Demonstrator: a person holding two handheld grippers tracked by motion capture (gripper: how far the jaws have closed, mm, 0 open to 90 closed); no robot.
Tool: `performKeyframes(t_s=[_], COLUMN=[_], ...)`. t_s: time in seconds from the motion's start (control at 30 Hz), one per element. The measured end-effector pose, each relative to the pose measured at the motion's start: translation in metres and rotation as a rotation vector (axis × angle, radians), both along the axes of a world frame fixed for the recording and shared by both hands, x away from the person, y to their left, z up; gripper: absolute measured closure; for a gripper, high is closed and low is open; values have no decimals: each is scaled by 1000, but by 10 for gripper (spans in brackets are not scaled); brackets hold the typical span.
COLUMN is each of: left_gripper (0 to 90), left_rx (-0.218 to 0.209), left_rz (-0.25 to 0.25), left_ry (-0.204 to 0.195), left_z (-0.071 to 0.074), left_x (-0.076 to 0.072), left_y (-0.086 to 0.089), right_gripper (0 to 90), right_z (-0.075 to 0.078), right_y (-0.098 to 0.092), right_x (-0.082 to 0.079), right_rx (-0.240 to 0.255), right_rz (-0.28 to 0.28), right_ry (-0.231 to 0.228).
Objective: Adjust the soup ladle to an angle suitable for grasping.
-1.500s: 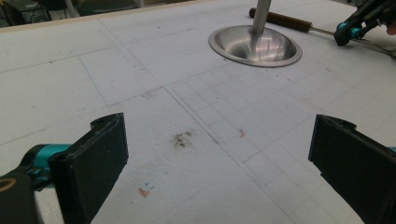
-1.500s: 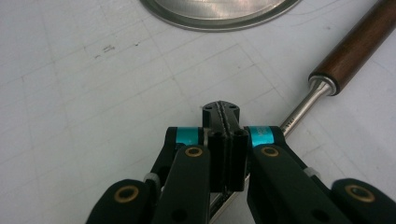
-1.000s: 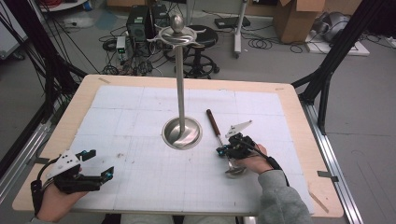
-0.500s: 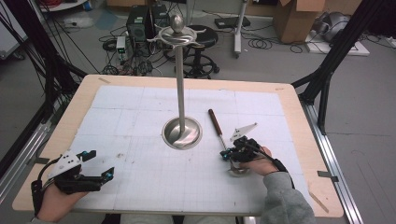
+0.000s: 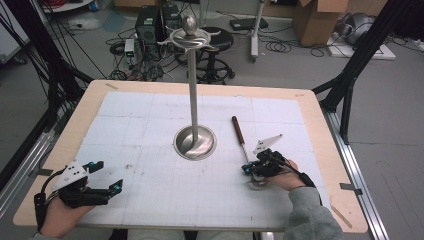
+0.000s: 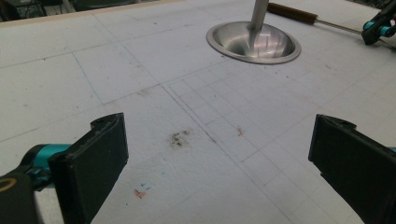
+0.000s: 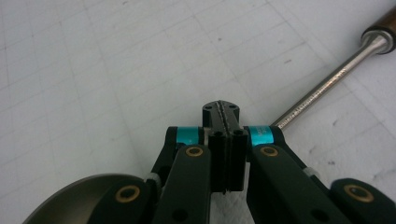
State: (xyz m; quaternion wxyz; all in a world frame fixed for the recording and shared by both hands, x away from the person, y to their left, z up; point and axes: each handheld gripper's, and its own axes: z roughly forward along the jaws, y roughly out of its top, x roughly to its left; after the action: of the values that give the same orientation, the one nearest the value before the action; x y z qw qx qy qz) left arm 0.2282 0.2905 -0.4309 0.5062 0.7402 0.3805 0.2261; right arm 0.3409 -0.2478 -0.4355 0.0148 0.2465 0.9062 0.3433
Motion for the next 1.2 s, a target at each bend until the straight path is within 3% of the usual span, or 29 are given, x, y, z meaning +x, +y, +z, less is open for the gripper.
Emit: performKeyframes(t_s=[0.53, 0.9, 1.2], left_gripper=[54, 54, 54], left_rx=[-4, -2, -2], left_rz=[-4, -10, -11], left_ry=[2, 7, 3], left_z=[0, 0, 0], left_x=[2, 3, 3], left_y=[-1, -3, -3], right_gripper=[900, 900, 900], right_z=[2, 2, 4], right_y=[-39, -78, -93], right_x=[-5, -10, -13], right_rx=[-14, -9, -29], right_rz=[-8, -87, -116], right_ry=[32, 55, 65])
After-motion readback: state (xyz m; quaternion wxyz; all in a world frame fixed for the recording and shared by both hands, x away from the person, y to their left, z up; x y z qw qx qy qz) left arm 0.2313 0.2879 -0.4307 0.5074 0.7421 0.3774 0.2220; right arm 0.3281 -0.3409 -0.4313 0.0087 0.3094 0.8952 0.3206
